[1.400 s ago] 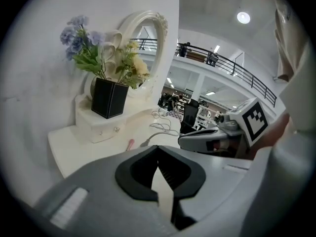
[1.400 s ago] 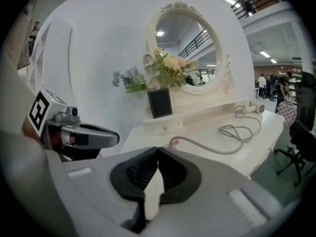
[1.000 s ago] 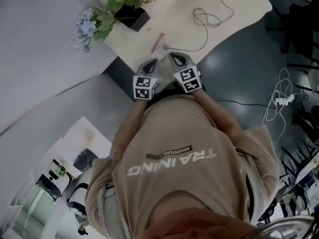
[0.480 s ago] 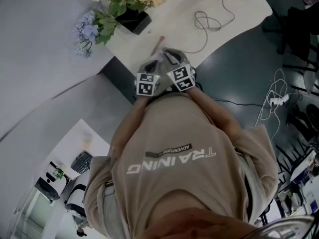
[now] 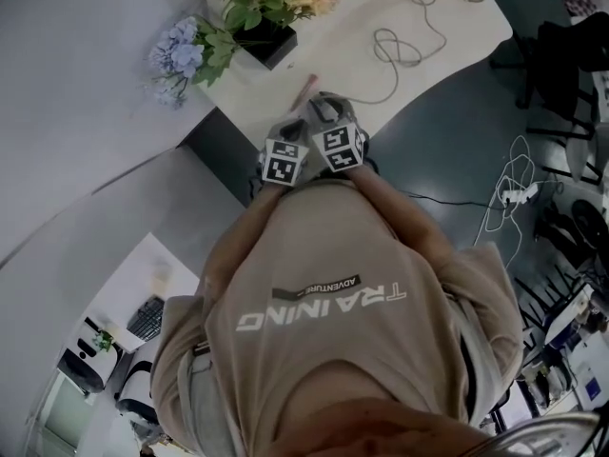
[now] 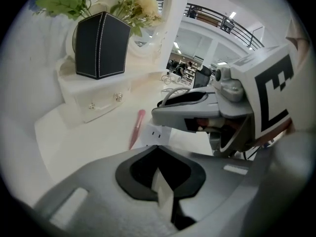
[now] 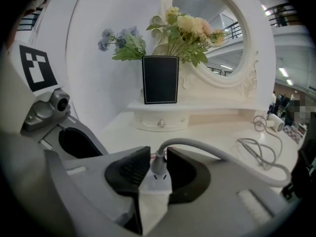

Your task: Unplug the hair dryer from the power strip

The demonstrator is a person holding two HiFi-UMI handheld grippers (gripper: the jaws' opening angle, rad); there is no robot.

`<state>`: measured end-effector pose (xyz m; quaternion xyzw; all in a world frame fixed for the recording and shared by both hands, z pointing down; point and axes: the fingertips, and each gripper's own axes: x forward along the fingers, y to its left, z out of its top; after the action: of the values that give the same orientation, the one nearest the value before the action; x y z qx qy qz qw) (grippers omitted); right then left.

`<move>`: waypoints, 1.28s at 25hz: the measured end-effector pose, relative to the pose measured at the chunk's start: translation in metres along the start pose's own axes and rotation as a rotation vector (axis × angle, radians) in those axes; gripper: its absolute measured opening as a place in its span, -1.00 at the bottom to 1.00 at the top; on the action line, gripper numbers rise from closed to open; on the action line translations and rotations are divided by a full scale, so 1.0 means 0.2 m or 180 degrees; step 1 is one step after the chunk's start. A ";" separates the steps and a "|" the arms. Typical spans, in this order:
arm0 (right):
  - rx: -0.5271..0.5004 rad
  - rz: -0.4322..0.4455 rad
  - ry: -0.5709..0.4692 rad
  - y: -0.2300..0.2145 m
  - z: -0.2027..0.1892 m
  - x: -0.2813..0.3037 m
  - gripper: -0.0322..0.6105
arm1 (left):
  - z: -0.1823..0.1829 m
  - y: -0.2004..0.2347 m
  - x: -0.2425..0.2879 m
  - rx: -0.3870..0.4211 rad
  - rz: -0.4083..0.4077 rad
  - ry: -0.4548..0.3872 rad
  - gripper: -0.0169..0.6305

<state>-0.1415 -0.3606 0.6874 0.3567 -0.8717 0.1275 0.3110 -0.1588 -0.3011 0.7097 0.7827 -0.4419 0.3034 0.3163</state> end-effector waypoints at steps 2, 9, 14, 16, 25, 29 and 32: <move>0.0003 -0.0070 -0.0024 -0.01 0.01 0.00 -0.66 | 0.00 -0.01 0.00 0.0051 -0.0048 0.0009 -0.94; -0.0120 -0.0060 -0.0052 0.00 0.03 -0.03 -0.69 | -0.01 -0.01 0.00 0.0092 -0.0098 0.0040 -0.94; -0.0259 -0.0052 -0.0274 0.01 0.16 -0.09 -0.69 | 0.00 -0.02 0.00 0.0084 -0.0108 0.0034 -0.94; -0.0252 -0.0034 -0.0317 0.01 0.19 -0.12 -0.69 | -0.01 -0.02 0.00 0.0095 -0.0099 0.0024 -0.94; -0.0077 0.0152 -0.0571 -0.02 0.31 -0.34 -0.68 | 0.09 0.06 -0.15 -0.0114 0.0029 -0.0365 -0.94; -0.0129 0.0218 -0.0717 -0.04 0.37 -0.44 -0.68 | 0.21 0.10 -0.34 -0.0208 0.0137 -0.0745 -0.94; -0.0092 0.0222 -0.0798 -0.06 0.41 -0.50 -0.68 | 0.29 0.14 -0.50 -0.0138 0.0239 -0.1027 -0.94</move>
<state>-0.1157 -0.3509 0.5613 0.3348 -0.9173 0.0801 0.2001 -0.2141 -0.3075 0.6050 0.7972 -0.5224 0.1757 0.2465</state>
